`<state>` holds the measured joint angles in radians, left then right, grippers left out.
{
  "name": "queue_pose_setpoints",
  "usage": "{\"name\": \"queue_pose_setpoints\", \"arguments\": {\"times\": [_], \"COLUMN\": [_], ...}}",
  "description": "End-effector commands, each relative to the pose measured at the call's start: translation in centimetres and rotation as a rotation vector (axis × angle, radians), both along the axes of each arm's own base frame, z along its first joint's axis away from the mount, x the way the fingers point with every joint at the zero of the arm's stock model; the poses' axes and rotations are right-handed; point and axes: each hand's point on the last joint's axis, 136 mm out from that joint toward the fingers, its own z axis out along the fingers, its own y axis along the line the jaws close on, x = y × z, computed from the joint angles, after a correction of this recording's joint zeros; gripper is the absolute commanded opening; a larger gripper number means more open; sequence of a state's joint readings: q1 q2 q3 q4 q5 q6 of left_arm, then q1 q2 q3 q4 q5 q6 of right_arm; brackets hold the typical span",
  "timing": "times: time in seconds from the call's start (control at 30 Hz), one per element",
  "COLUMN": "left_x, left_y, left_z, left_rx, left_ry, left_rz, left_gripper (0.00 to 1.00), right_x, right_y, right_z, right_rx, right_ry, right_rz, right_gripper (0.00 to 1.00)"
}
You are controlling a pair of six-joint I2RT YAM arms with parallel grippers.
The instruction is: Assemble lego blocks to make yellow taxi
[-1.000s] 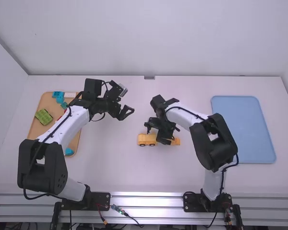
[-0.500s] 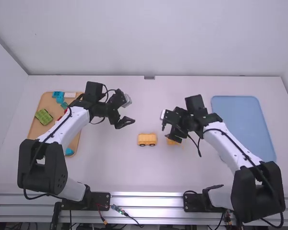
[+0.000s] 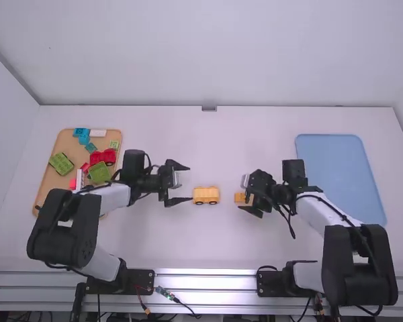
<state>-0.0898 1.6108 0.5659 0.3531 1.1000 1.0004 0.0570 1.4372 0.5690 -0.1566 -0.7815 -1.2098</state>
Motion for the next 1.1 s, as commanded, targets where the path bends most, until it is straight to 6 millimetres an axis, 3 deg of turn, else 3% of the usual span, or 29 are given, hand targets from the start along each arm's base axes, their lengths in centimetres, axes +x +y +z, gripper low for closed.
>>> {"name": "queue_pose_setpoints", "arguments": {"times": [0.0, 0.43, 0.67, 0.83, 1.07], "left_x": [-2.4, -2.2, -2.0, -2.0, -1.8], "left_y": [-0.8, -3.2, -3.3, -3.3, -3.3], "left_z": [-0.1, -4.3, -5.9, -6.7, -7.1], "left_rx": [-0.094, -0.066, -0.056, -0.051, -0.056], "left_ry": [0.051, 0.164, 0.174, 0.167, 0.171], "left_rz": [-0.074, -0.121, -0.138, -0.141, -0.133], "left_gripper": [0.99, 0.99, 0.99, 0.99, 0.99], "right_x": [-0.5, 1.0, 1.9, 2.6, 2.2], "right_y": [0.1, -0.8, -0.7, -0.7, -0.5], "right_z": [-0.7, -4.7, -5.5, -6.3, -6.5], "right_rx": [0.031, 0.159, 0.162, 0.177, 0.186], "right_ry": [-0.004, 0.053, 0.062, 0.095, 0.147], "right_rz": [0.050, 0.048, 0.078, 0.078, 0.140], "right_gripper": [1.00, 1.00, 0.97, 0.92, 0.76]}}
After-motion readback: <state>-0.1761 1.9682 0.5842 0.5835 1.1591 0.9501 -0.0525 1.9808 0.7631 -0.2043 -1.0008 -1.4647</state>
